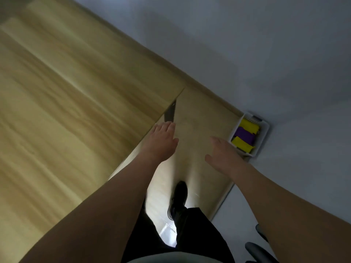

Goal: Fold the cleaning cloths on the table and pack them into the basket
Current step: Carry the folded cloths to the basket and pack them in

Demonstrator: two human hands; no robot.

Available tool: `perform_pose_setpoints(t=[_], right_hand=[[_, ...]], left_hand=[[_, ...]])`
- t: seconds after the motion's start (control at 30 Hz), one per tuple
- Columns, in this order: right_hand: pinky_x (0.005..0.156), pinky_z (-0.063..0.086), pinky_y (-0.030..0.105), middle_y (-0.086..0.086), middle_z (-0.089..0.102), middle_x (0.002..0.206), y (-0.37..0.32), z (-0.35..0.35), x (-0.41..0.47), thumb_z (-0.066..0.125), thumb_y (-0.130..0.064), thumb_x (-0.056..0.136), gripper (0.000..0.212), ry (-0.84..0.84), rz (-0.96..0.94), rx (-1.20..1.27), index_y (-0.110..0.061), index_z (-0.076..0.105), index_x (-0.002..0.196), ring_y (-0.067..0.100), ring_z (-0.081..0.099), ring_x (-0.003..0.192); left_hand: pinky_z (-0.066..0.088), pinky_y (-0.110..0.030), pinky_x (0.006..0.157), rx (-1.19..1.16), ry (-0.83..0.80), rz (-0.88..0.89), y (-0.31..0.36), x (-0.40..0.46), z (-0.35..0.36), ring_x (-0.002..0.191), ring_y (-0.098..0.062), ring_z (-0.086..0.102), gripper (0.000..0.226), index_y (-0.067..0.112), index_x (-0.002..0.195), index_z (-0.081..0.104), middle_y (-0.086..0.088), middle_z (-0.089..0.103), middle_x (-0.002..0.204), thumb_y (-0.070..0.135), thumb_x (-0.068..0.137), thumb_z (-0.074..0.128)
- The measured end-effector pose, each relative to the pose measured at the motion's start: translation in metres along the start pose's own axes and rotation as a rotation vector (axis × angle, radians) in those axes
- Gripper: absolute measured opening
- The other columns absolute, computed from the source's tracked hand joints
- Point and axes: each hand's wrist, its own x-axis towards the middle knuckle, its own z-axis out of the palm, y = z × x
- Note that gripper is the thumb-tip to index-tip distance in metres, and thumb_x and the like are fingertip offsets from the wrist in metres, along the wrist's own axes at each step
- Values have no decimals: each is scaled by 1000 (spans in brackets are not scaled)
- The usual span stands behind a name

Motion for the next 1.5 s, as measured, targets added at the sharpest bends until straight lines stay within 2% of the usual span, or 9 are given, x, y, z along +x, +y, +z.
perform_pose_setpoints(t=[0.17,0.5,0.63,0.8,0.97,1.13,1.23,1.5], right_hand=[[116,24,38,13,24,155,-62,31,-12,53,-32,91,75,-42,-30,-9,-6,15,151,27,25,142],[114,19,28,6,27,154,-218,165,-99,54,-26,92,67,-15,-109,28,-11,23,149,21,25,142],[113,20,26,6,32,152,-252,210,-136,56,-25,90,67,-33,-105,19,-12,26,148,20,29,140],[114,23,30,8,34,151,-264,229,-157,57,-25,89,68,-11,-104,-35,-10,27,147,22,31,139],[115,22,30,8,31,153,-280,255,-181,56,-25,90,68,-31,-121,-51,-10,25,148,22,28,141],[115,21,30,7,29,154,-300,290,-221,54,-27,91,67,-14,-99,-21,-11,24,149,21,27,142],[113,21,30,6,28,155,-317,312,-249,53,-28,92,67,11,-23,-32,-12,22,149,21,27,141],[113,25,32,0,26,155,-407,416,-334,52,-28,91,68,-60,136,110,-18,20,150,19,29,140]], left_hand=[[9,-41,120,-10,56,-67,-57,-65,12,142,-23,23,60,11,148,24,-6,30,153,38,97,39],[3,-41,120,-22,91,-100,-205,-215,34,145,-25,16,59,8,150,21,-9,23,156,30,97,35],[6,-41,120,-50,102,-155,-244,-274,41,145,-25,19,58,8,149,24,-9,27,155,28,96,37],[9,-41,120,-41,184,-196,-263,-324,52,142,-25,25,56,7,146,31,-9,35,151,27,94,41],[7,-40,120,-96,229,-236,-271,-371,71,144,-24,21,56,8,147,27,-8,31,153,29,97,40],[9,-41,120,-63,176,-202,-290,-411,84,144,-24,20,56,8,148,25,-9,29,153,29,97,37],[9,-41,120,-49,167,-140,-303,-433,85,144,-26,19,55,9,149,24,-9,26,154,28,98,36],[12,-42,120,-48,108,-29,-372,-534,106,142,-26,24,53,10,147,28,-8,31,151,28,97,39]])
